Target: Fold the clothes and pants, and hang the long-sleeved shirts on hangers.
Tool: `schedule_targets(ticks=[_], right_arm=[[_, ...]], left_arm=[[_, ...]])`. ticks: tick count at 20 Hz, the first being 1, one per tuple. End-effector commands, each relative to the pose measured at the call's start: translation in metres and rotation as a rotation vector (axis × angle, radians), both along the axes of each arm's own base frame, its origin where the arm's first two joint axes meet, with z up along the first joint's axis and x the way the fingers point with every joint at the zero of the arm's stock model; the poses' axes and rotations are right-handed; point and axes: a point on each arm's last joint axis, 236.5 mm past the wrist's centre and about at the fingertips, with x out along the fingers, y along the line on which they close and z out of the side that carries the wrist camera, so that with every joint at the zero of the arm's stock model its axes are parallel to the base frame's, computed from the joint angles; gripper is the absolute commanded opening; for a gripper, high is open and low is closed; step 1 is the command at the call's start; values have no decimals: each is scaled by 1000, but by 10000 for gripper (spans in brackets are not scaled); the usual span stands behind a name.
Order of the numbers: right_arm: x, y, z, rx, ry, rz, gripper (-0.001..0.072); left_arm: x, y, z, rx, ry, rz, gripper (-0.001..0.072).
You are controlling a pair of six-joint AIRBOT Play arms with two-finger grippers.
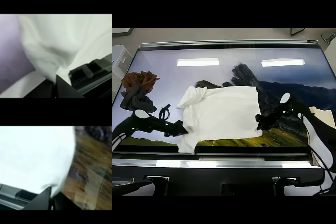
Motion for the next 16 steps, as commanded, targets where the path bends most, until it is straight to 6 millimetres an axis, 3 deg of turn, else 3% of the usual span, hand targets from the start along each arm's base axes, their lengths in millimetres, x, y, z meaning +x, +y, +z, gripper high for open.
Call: schedule_targets(ticks=[1,2,3,4,5,6,7,8,9,10,12,14,16], right_arm=[[45,-19,63,-93,-227,39,35],[74,-34,112,-159,-401,44,35],[100,-49,171,-232,-600,43,35],[121,-64,251,-301,-842,16,35],[128,-76,335,-354,-1087,-32,36],[117,-84,425,-384,-1340,-92,36],[88,-86,502,-375,-1549,-158,36],[55,-86,556,-341,-1704,-227,36],[21,-85,592,-280,-1807,-294,36],[-12,-84,616,-235,-1874,-337,36],[-51,-86,637,-228,-1944,-355,36],[-74,-87,656,-216,-2018,-373,36],[-80,-88,667,-207,-2068,-387,36]], left_arm=[[46,10,84,61,-323,-71,24],[67,17,140,105,-489,-67,24],[83,22,210,138,-675,-52,25],[88,25,285,156,-860,-36,25],[79,26,369,178,-1068,-20,26],[60,25,442,198,-1257,0,27],[28,24,514,214,-1454,32,27],[-8,23,571,219,-1621,68,27],[-42,22,609,209,-1739,103,27],[-73,23,637,191,-1832,149,26],[-110,26,665,136,-1920,234,26],[-128,30,682,113,-1984,284,26],[-127,36,690,118,-2013,322,26]])
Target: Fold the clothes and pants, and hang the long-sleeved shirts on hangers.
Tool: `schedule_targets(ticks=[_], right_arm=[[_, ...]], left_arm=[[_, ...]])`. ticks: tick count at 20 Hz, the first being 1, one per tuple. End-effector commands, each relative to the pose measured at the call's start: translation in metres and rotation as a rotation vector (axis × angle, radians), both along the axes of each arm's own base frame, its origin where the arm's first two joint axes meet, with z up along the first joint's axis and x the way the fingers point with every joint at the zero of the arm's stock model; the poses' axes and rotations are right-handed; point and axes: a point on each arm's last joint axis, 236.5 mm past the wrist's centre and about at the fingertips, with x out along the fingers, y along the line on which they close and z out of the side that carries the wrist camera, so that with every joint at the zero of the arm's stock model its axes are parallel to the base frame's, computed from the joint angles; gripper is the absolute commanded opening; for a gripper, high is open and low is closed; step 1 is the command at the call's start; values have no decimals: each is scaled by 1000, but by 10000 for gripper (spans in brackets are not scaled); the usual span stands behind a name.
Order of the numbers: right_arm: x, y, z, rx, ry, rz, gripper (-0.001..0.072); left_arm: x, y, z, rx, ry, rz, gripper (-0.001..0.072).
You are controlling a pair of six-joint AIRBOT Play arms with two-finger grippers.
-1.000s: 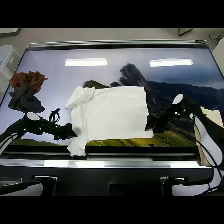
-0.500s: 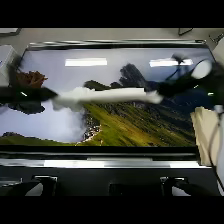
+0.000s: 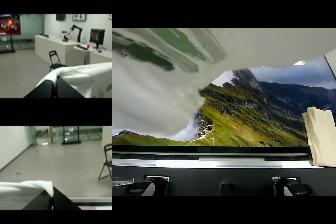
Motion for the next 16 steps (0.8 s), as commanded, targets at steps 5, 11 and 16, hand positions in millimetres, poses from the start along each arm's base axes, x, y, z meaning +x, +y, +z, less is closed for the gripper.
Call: schedule_targets(ticks=[5,11,16], right_arm=[[19,-1,-36,-25,149,-8,36],[132,-18,-343,-205,1061,-34,37],[174,-19,-513,-17,1357,-137,38]], left_arm=[[50,29,-28,76,112,146,27],[215,21,-283,212,795,26,27],[289,11,-517,114,1192,49,28]])
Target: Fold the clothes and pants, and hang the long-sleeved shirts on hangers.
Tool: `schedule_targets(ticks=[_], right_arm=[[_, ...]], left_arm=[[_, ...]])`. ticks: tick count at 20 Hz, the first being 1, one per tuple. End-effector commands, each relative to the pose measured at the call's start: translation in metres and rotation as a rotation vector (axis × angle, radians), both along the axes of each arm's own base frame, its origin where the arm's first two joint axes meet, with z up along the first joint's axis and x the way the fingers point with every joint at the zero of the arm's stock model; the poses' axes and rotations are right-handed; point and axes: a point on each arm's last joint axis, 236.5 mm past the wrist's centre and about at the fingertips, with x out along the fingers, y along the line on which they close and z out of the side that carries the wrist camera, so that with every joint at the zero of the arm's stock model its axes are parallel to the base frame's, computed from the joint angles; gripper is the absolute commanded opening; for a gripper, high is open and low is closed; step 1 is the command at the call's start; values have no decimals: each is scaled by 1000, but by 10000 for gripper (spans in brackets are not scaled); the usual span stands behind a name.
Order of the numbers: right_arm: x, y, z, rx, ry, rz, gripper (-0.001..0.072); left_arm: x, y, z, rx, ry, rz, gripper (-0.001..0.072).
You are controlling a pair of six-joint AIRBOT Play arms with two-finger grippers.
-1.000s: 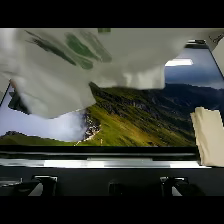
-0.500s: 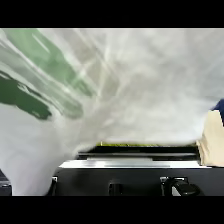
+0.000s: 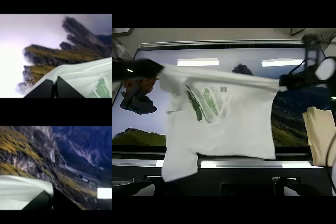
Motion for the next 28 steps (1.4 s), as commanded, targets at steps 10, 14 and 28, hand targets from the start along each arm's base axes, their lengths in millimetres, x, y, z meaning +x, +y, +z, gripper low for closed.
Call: schedule_targets(ticks=[10,14,28], right_arm=[[30,1,-103,282,207,-320,662],[-63,-91,-99,232,500,-376,562],[-182,-52,-135,448,782,-350,554]], left_arm=[[-7,7,-197,-283,669,158,627],[-71,116,-194,-213,859,244,588],[-144,63,-300,-265,1002,100,455]])
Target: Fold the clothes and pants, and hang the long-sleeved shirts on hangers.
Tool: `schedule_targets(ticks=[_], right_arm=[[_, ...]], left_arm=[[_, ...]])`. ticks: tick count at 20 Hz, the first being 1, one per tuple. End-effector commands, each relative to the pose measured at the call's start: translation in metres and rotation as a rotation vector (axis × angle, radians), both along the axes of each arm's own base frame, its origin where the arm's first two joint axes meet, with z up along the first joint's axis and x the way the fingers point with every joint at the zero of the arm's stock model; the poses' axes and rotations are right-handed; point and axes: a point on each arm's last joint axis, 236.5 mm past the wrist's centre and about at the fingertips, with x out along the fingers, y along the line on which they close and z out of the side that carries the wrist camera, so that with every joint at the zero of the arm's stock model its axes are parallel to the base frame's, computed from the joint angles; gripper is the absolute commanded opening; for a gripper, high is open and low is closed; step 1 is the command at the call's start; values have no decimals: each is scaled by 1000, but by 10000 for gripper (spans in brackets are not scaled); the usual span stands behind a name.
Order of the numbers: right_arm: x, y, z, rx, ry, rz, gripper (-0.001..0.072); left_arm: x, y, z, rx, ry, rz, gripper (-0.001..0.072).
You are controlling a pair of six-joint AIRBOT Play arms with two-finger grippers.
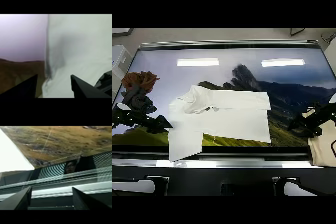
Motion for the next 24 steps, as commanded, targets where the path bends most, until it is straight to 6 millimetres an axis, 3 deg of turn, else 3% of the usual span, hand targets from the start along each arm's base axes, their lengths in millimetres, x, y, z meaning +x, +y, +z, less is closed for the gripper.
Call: schedule_targets(ticks=[1,3,4,6,9,11,14,21,24], right_arm=[[-4,5,3,17,-6,3,554],[-4,3,3,7,-11,6,554],[-4,2,0,2,-12,4,554],[-10,5,-10,9,6,-1,553],[-25,23,-35,69,39,-27,552],[-21,51,-45,181,-8,-53,551],[-16,61,-66,198,-49,-114,550],[-5,77,-77,244,-106,-191,535],[-7,102,-85,218,-102,-81,535]], left_arm=[[5,-17,-10,20,-33,-40,452],[2,-26,-10,15,-22,-67,421],[-1,-28,-10,13,-13,-81,258],[-9,-28,-9,8,11,-104,45],[-15,-23,-9,15,30,-120,27],[-14,-21,-6,18,21,-115,27],[-12,-20,-2,24,8,-111,27],[-5,-29,6,-15,-15,-81,27],[-4,-30,8,-21,-15,-74,27]])
